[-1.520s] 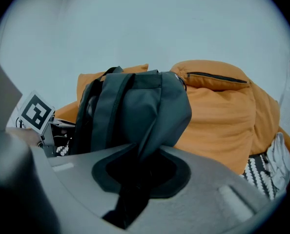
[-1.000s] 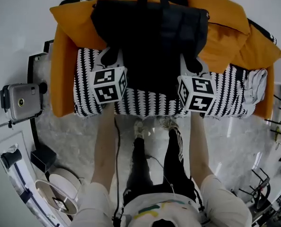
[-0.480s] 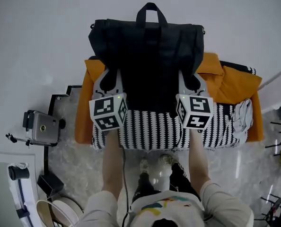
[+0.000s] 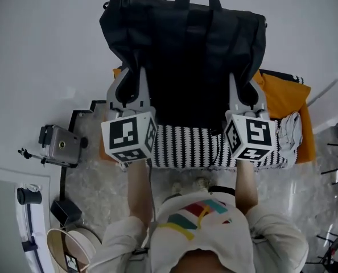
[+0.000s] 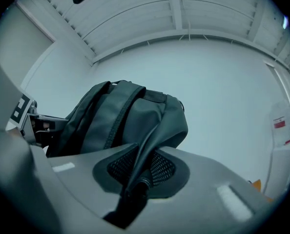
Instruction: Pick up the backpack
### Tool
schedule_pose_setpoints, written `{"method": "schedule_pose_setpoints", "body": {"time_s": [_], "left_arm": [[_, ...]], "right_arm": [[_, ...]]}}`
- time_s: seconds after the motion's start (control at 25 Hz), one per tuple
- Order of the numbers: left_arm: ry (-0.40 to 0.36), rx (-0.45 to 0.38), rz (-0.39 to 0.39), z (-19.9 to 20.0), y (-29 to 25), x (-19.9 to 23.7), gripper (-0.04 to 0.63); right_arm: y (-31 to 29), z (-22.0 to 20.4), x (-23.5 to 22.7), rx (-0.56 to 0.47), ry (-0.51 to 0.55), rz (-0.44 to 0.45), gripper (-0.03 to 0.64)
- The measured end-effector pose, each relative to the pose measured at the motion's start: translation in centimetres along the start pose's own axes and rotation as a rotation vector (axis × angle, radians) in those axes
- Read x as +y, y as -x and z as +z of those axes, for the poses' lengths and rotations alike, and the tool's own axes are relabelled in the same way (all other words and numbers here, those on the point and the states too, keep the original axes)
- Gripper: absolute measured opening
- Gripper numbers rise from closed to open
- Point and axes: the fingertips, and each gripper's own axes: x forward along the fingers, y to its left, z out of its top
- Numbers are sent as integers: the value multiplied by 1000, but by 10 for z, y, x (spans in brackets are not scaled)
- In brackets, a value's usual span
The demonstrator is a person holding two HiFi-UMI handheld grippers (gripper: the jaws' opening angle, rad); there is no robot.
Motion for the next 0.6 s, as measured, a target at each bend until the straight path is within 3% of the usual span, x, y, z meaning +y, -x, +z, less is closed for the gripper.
{"method": "schedule_pose_setpoints", "body": {"time_s": [0.28, 0.6], "left_arm": [[7, -31, 39, -4, 67, -27, 63], [27, 4, 41, -3, 70, -31, 57]], "right_arm": [[68, -7, 3, -30, 8, 29, 57], [77, 0, 3, -31, -4, 29, 51]]}}
